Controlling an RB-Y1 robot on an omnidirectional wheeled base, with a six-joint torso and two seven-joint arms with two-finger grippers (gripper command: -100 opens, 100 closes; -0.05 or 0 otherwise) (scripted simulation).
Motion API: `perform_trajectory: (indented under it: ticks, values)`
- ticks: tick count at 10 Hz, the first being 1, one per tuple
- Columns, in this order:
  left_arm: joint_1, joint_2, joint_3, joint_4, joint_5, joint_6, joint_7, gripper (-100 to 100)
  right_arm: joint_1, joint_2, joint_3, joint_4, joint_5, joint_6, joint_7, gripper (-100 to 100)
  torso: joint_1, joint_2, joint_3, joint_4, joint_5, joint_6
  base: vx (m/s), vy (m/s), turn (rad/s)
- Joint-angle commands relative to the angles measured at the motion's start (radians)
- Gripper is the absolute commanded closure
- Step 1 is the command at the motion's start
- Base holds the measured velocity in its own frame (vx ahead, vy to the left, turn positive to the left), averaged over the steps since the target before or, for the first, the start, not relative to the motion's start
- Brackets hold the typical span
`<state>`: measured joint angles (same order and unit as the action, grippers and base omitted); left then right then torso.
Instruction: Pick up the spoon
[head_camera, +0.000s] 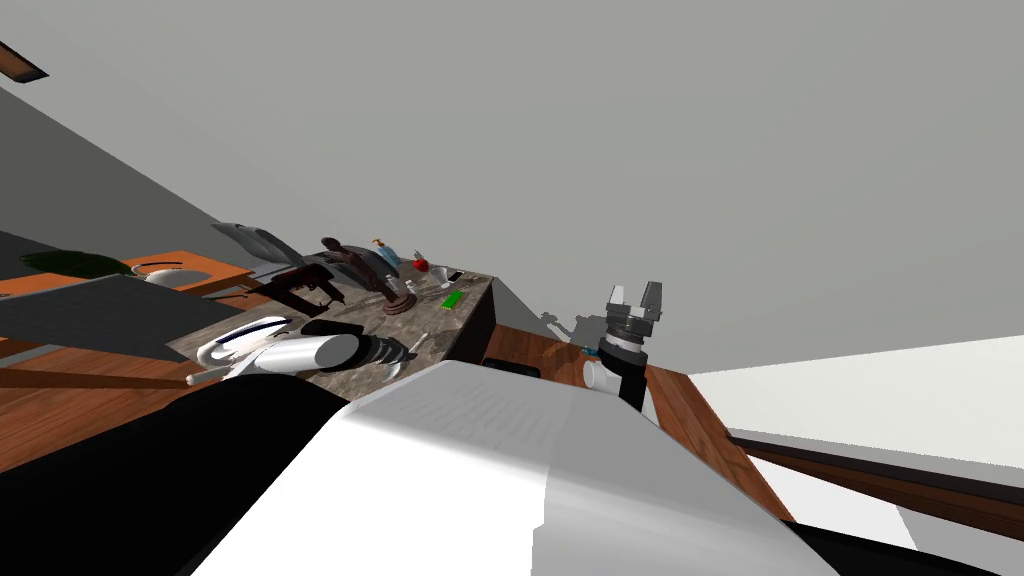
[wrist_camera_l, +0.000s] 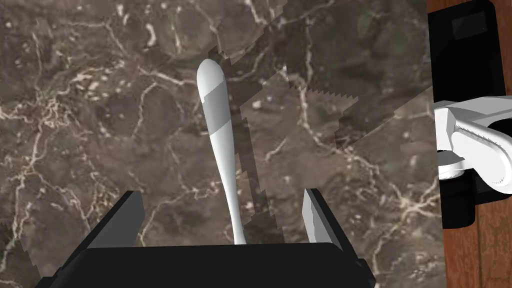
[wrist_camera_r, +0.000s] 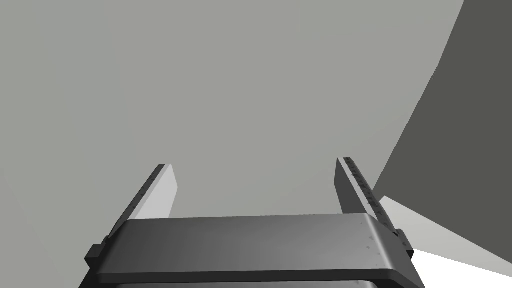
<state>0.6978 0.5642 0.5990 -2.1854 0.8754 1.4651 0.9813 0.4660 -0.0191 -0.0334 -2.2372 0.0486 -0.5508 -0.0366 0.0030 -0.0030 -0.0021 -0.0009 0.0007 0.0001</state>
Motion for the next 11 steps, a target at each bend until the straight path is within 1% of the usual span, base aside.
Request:
perform_trajectory:
  ticks: [1, 2, 3, 4, 7, 8, 9, 11]
  values:
    - [0.004, 0.003, 0.002, -0.003, 0.009, 0.033, 0.003, -100, 0.0, 0.0, 0.0, 0.0, 0.0, 0.0, 0.0, 0, 0.0, 0.0, 0.0, 0.0, 0.0, 0.0, 0.05, 0.037, -0.021]
    - [-0.001, 0.004, 0.001, 0.001, 0.005, 0.019, 0.001, -100, 0.0, 0.0, 0.0, 0.0, 0.0, 0.0, 0.0, 0, 0.0, 0.0, 0.0, 0.0, 0.0, 0.0, 0.023, 0.016, -0.006]
    - [-0.001, 0.004, 0.0, 0.001, 0.006, 0.024, 0.002, 0, 0.0, 0.0, 0.0, 0.0, 0.0, 0.0, 0.0, 0, -0.002, 0.001, 0.001, 0.0, 0.0, 0.0, 0.0, 0.0, 0.0]
    - [-0.012, -0.004, -0.013, 0.037, -0.01, 0.0, -0.017, -100, 0.0, 0.0, 0.0, 0.0, 0.0, 0.0, 0.0, 0, -0.003, 0.003, 0.002, 0.001, -0.001, 0.0, 0.005, -0.008, -0.02]
    - [-0.028, -0.017, -0.034, 0.091, -0.033, -0.035, -0.046, -100, 0.0, 0.0, 0.0, 0.0, 0.0, 0.0, 0.0, 0, -0.004, 0.003, 0.002, 0.001, -0.001, 0.0, 0.004, -0.017, -0.018]
    - [-0.026, -0.016, -0.032, 0.083, -0.03, -0.03, -0.041, -100, 0.0, 0.0, 0.0, 0.0, 0.0, 0.0, 0.0, 0, -0.004, 0.003, 0.002, 0.001, -0.001, 0.0, 0.001, -0.006, -0.002]
    - [-0.026, -0.016, -0.034, 0.086, -0.032, -0.033, -0.043, 100, 0.0, 0.0, 0.0, 0.0, 0.0, 0.0, 0.0, 0, -0.004, 0.003, 0.002, 0.001, -0.001, 0.0, 0.0, 0.0, 0.0]
    - [-0.026, -0.016, -0.033, 0.085, -0.031, -0.033, -0.043, 100, 0.0, 0.0, 0.0, 0.0, 0.0, 0.0, 0.0, 0, -0.002, 0.003, 0.002, 0.0, 0.0, 0.0, 0.0, 0.0, 0.0]
